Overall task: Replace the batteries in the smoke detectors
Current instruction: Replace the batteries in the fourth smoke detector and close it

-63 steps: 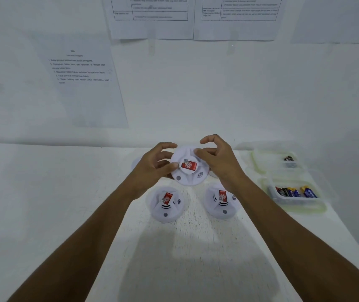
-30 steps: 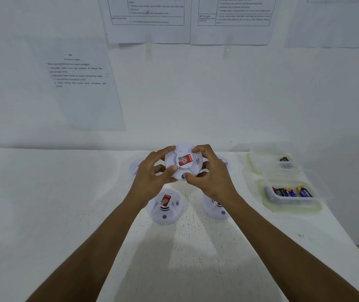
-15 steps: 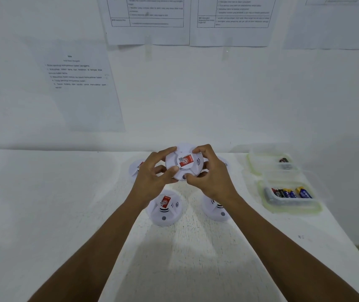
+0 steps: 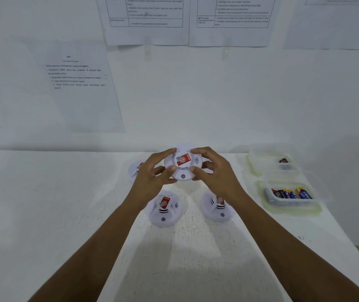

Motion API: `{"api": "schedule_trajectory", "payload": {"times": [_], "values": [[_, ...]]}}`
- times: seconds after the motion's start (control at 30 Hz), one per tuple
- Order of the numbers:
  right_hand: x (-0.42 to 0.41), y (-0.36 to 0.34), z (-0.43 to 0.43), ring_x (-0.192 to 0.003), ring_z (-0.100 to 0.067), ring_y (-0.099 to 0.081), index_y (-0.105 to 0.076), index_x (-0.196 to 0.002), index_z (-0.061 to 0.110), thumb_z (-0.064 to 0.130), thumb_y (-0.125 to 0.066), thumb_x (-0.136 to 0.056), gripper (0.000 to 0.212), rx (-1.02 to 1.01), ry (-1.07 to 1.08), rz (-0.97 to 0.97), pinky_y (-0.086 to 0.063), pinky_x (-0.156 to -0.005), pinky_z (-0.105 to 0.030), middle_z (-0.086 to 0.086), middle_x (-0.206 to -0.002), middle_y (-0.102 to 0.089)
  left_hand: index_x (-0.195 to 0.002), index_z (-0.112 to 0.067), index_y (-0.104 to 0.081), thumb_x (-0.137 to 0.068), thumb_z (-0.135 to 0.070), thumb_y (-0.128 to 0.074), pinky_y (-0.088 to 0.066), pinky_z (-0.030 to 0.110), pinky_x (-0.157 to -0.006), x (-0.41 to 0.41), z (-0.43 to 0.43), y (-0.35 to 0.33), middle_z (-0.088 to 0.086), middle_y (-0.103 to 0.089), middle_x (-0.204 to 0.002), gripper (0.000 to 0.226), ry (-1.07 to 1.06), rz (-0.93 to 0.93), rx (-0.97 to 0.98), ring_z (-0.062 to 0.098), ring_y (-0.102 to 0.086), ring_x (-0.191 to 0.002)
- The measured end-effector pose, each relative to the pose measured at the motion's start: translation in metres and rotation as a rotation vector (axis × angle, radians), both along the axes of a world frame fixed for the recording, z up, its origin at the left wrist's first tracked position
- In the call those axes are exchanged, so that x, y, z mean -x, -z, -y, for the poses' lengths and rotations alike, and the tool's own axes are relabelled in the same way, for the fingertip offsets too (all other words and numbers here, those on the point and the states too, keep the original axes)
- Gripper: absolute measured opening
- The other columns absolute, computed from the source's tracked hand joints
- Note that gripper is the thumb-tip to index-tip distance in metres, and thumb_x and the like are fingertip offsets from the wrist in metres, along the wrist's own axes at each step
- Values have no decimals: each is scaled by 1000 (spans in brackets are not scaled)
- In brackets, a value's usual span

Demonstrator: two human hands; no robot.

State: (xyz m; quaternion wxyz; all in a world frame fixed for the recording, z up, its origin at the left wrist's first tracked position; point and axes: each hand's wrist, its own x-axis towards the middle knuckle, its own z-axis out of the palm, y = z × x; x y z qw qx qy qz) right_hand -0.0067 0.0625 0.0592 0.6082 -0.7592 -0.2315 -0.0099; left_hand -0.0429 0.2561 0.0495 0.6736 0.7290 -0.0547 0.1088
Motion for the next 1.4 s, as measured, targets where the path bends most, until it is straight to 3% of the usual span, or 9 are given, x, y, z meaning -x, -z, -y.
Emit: {"api": "schedule_trajectory", "payload": {"times": [0.47,0.63,0.77,1.07,1.4], "values": [[-4,3,3,-96,-17,-69,-64,-121,19,14,-71,-88,34,-31,-14,-53,-62,-73,-36,3,-116,-67,-124,-27,-60,-90,-15,-66,-58,28,-82,-5,0,5,1,-60,-128,36,-19,30,-75,23,-62,-113],[-5,4,2,-97,-16,-69,-63,-121,20,15,-71,-88,34,-28,-5,-62,-62,-73,-32,4,-117,-66,-122,-31,-59,-89,-16,-66,-55,18,-80,-6,0,5,-3,-59,-126,36,-45,42,-118,20,-61,-113],[-5,5,0,-96,-15,-69,-64,-120,19,15,-72,-87,34,-31,-1,-62,-61,-72,-30,5,-116,-66,-128,-20,-59,-89,-15,-66,-60,31,-80,-6,0,6,4,-58,-130,39,-48,24,-90,25,-62,-112],[-10,5,-1,-99,-17,-68,-62,-122,20,15,-71,-88,35,-14,9,-60,-61,-73,-30,5,-117,-65,-129,-17,-59,-87,-16,-68,-61,36,-76,-9,-1,7,5,-58,-129,42,-33,13,-68,26,-64,-108],[-13,5,0,-99,-18,-68,-61,-121,19,13,-69,-89,34,-10,4,-63,-62,-73,-31,3,-117,-66,-124,-24,-58,-87,-16,-69,-57,21,-69,-13,3,5,3,-57,-129,39,-54,14,-109,23,-63,-108]]}}
